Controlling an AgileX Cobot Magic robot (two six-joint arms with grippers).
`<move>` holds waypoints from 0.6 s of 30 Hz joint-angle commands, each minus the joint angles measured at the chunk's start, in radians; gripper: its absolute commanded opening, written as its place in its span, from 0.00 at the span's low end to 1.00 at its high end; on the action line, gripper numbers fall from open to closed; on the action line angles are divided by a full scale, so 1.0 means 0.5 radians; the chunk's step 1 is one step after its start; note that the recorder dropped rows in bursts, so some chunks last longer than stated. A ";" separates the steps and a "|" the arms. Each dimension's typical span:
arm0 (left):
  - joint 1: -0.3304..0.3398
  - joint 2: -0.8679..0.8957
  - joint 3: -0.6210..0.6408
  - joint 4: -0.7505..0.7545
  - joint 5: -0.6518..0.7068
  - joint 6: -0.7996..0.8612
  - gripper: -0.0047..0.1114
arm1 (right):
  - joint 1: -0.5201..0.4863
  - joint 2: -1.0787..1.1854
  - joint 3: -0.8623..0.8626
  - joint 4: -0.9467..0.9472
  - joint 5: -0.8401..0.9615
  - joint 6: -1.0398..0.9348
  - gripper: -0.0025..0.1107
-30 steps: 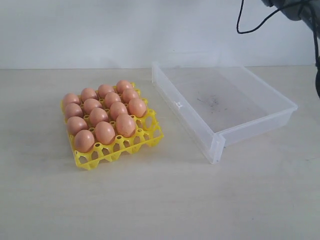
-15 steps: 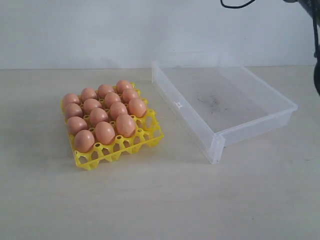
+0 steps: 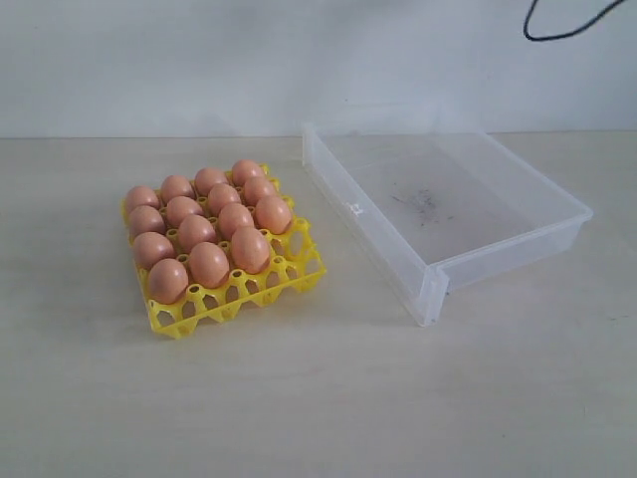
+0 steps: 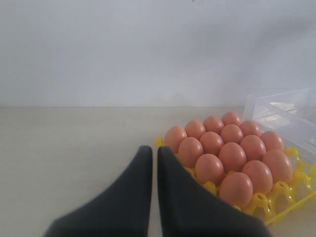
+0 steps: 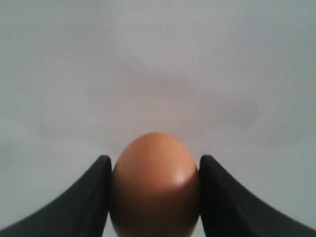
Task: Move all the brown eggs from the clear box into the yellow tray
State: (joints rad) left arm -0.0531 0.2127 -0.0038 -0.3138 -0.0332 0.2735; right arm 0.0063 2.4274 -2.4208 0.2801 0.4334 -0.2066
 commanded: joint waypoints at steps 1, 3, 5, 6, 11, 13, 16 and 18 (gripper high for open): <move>-0.010 0.006 0.008 -0.011 -0.023 0.010 0.07 | -0.156 -0.016 0.152 1.558 0.440 -1.657 0.02; -0.010 0.006 0.008 -0.011 -0.023 0.010 0.07 | -0.127 -0.040 0.152 1.568 0.517 -1.698 0.02; -0.010 0.006 0.008 -0.011 -0.023 0.010 0.07 | -0.090 -0.066 0.174 1.550 0.529 -1.701 0.02; -0.010 0.006 0.008 -0.011 -0.023 0.010 0.07 | -0.068 -0.086 0.183 1.509 0.514 -1.687 0.02; -0.010 0.006 0.008 -0.011 -0.023 0.010 0.07 | 0.068 -0.207 0.245 0.931 0.214 -1.281 0.02; -0.010 0.006 0.008 -0.011 -0.023 0.010 0.07 | 0.131 -0.253 0.281 0.505 0.065 -0.947 0.02; -0.010 0.006 0.008 -0.011 -0.023 0.010 0.07 | 0.172 -0.301 0.378 -0.006 -0.143 -0.299 0.02; -0.010 0.006 0.008 -0.011 -0.023 0.010 0.07 | 0.172 -0.342 0.477 -0.053 -0.294 -0.138 0.02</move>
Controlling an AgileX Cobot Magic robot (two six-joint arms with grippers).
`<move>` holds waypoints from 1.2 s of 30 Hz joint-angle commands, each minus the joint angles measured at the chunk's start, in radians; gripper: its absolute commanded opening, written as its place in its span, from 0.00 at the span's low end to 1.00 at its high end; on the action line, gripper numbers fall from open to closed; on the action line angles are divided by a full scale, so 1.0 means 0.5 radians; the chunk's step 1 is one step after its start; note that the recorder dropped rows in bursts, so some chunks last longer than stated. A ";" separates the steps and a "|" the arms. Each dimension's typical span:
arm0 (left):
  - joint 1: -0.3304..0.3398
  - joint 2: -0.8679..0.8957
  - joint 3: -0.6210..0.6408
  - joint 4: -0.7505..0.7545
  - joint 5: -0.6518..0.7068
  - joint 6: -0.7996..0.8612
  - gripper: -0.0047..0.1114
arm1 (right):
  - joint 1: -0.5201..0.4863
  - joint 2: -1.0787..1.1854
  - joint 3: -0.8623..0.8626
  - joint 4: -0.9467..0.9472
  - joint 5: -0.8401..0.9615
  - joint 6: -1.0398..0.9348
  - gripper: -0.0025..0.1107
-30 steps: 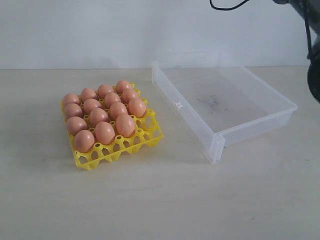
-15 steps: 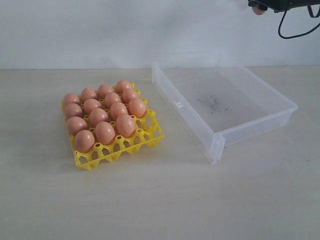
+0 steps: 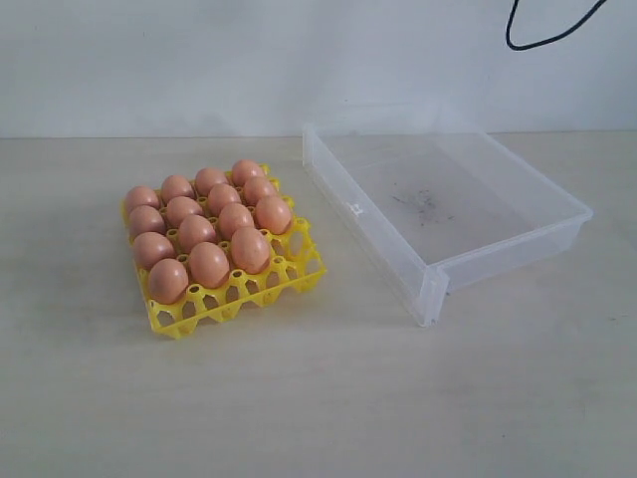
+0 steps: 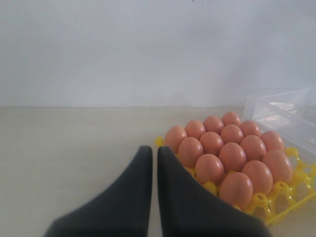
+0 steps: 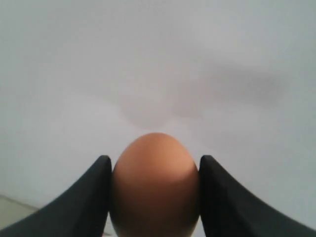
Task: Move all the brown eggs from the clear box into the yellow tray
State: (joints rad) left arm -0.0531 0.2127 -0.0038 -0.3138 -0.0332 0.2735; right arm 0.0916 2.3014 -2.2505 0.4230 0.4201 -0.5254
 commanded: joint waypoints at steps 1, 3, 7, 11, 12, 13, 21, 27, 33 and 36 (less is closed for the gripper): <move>-0.010 0.006 0.008 -0.011 -0.023 0.010 0.07 | 0.001 -0.114 0.192 -0.325 -0.361 0.538 0.02; -0.010 0.006 0.008 -0.011 -0.023 0.010 0.07 | 0.001 -0.190 0.385 -0.293 -0.609 0.560 0.02; -0.010 0.006 0.008 -0.011 -0.023 0.010 0.07 | 0.015 -0.441 0.952 -0.287 -1.256 0.564 0.02; -0.010 0.006 0.008 -0.011 -0.023 0.010 0.07 | 0.033 -0.700 1.573 -0.748 -1.989 0.867 0.02; -0.010 0.006 0.008 -0.011 -0.023 0.010 0.07 | 0.033 -0.752 1.700 -1.025 -2.109 1.096 0.02; -0.010 0.006 0.008 -0.011 -0.023 0.010 0.07 | 0.033 -0.792 1.806 -1.324 -2.239 1.362 0.02; -0.010 0.006 0.008 -0.011 -0.023 0.010 0.07 | 0.033 -0.789 2.110 -2.485 -3.047 2.742 0.02; -0.010 0.006 0.008 -0.011 -0.023 0.010 0.07 | 0.045 -0.642 2.110 -3.128 -3.282 3.293 0.02; -0.010 0.006 0.008 -0.011 -0.023 0.010 0.07 | 0.128 -0.456 2.110 -3.490 -3.282 3.542 0.02; -0.010 0.006 0.008 -0.011 -0.023 0.010 0.07 | 0.194 -0.377 2.110 -3.611 -3.282 3.576 0.02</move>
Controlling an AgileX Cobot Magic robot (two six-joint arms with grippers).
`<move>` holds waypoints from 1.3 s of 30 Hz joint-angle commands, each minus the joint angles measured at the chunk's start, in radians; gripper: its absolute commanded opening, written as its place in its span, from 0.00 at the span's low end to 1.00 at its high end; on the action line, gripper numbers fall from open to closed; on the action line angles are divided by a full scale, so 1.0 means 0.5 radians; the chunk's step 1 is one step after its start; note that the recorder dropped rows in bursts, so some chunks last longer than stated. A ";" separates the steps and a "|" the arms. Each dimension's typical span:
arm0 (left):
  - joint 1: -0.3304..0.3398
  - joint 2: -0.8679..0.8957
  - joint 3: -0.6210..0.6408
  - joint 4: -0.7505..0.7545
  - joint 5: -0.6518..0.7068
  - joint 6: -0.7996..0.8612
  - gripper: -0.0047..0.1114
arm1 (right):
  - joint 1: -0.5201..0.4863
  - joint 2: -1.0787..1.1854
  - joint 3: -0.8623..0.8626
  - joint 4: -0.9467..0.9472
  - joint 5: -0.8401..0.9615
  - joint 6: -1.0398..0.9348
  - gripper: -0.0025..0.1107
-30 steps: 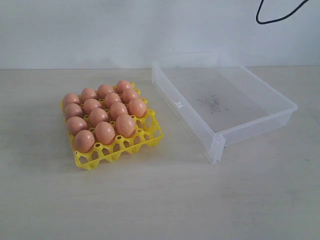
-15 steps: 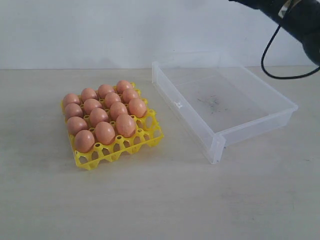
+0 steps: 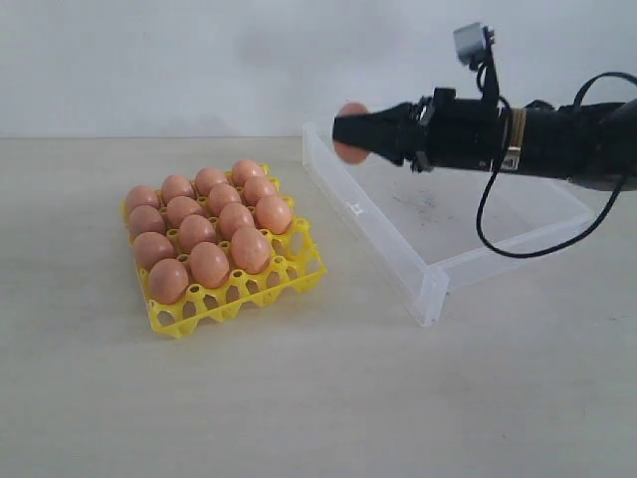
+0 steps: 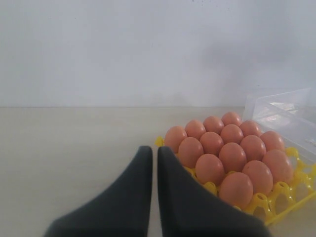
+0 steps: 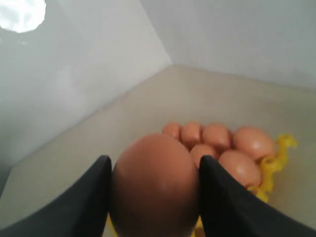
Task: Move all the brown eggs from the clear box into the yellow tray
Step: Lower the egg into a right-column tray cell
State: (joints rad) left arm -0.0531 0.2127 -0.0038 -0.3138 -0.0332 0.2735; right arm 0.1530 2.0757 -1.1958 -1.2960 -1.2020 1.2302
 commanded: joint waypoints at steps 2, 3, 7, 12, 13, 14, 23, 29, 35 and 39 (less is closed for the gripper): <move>-0.010 0.006 0.008 -0.011 -0.023 0.010 0.07 | 0.137 0.129 0.001 -0.222 -0.038 0.069 0.02; -0.010 0.006 0.008 -0.011 -0.023 0.010 0.07 | 0.171 0.153 0.001 -0.235 -0.038 0.069 0.02; -0.010 0.006 0.008 -0.011 -0.023 0.010 0.07 | 0.301 0.211 0.001 -0.231 -0.017 0.024 0.02; -0.010 0.006 0.008 -0.011 -0.023 0.010 0.07 | 0.449 0.226 -0.007 -0.204 0.374 -0.013 0.02; -0.010 0.006 0.008 -0.011 -0.023 0.010 0.07 | 0.458 0.226 -0.007 -0.200 0.396 -0.036 0.02; -0.010 0.006 0.008 -0.011 -0.023 0.010 0.07 | 0.471 0.226 -0.007 -0.192 0.406 -0.064 0.02; -0.010 0.006 0.008 -0.011 -0.023 0.010 0.07 | 0.471 0.226 -0.007 0.085 0.702 -0.359 0.02; -0.010 0.006 0.008 -0.011 -0.023 0.010 0.07 | 0.471 0.226 -0.007 0.156 0.830 -0.485 0.02; -0.010 0.006 0.008 -0.011 -0.023 0.010 0.07 | 0.474 0.244 -0.007 0.166 0.843 -0.530 0.02; -0.010 0.006 0.008 -0.011 -0.023 0.010 0.07 | 0.479 0.282 -0.007 0.207 0.843 -0.546 0.02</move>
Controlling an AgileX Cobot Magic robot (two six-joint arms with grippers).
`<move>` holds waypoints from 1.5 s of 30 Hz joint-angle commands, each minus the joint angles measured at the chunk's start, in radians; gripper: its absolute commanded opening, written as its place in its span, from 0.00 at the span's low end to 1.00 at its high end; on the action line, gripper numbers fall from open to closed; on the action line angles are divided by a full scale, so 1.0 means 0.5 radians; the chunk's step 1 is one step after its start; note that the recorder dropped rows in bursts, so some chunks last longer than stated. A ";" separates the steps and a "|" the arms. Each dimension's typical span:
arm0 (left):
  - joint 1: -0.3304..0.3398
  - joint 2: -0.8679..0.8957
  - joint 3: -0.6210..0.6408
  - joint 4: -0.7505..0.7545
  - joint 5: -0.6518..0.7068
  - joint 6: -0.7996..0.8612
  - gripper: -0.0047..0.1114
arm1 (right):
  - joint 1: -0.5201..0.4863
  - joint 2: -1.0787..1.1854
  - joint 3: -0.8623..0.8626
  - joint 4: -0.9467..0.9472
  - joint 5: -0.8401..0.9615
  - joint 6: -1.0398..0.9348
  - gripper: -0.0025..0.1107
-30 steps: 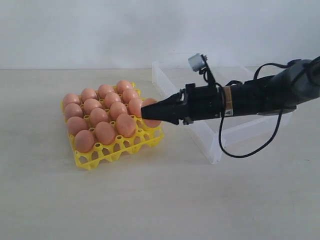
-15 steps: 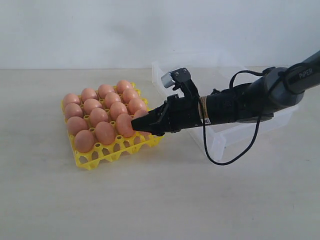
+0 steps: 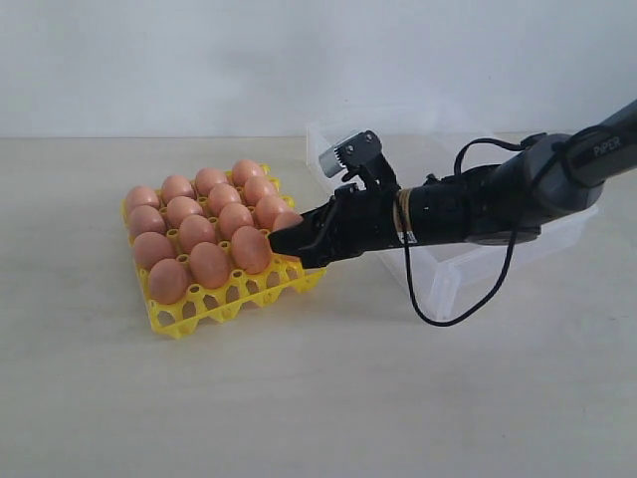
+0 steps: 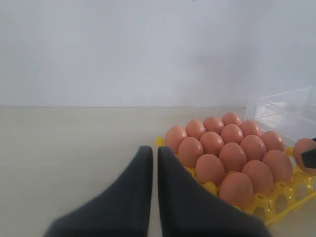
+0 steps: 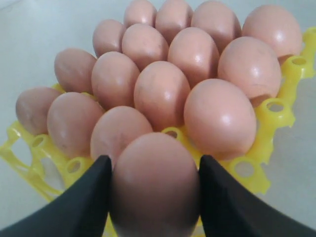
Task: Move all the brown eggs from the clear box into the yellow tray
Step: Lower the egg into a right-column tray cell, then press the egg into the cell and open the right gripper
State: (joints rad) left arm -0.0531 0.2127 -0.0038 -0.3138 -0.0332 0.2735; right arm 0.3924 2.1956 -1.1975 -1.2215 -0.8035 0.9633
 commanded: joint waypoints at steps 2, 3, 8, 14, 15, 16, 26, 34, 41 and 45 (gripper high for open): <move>-0.010 0.006 0.008 -0.011 -0.023 0.010 0.07 | 0.000 0.069 -0.003 0.065 0.052 0.011 0.02; -0.010 0.006 0.008 -0.011 -0.023 0.010 0.07 | 0.000 0.078 -0.003 0.065 0.051 0.011 0.02; -0.010 0.006 0.008 -0.011 -0.023 0.010 0.07 | 0.000 0.099 -0.003 0.131 0.054 0.019 0.02; -0.010 0.006 0.008 -0.011 -0.023 0.010 0.07 | 0.000 0.099 -0.003 0.070 0.054 0.034 0.08; -0.010 0.006 0.008 -0.011 -0.023 0.010 0.07 | 0.000 0.099 -0.003 0.067 0.054 0.034 0.11; -0.010 0.006 0.008 -0.011 -0.023 0.010 0.07 | 0.000 0.099 -0.003 0.057 0.054 0.034 0.16; -0.010 0.006 0.008 -0.011 -0.023 0.010 0.07 | 0.000 0.099 -0.003 0.061 0.054 0.034 0.52; -0.010 0.006 0.008 -0.011 -0.023 0.010 0.07 | 0.000 0.077 -0.003 0.081 0.047 0.034 0.52; -0.010 0.006 0.008 -0.011 -0.023 0.010 0.07 | 0.000 -0.047 -0.003 0.064 0.047 0.051 0.52; -0.010 0.006 0.008 -0.011 -0.023 0.010 0.07 | 0.000 -0.109 -0.003 0.034 0.047 0.079 0.52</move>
State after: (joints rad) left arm -0.0531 0.2127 -0.0038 -0.3138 -0.0332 0.2735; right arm 0.3983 2.1687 -1.2039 -1.1870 -0.7852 0.9933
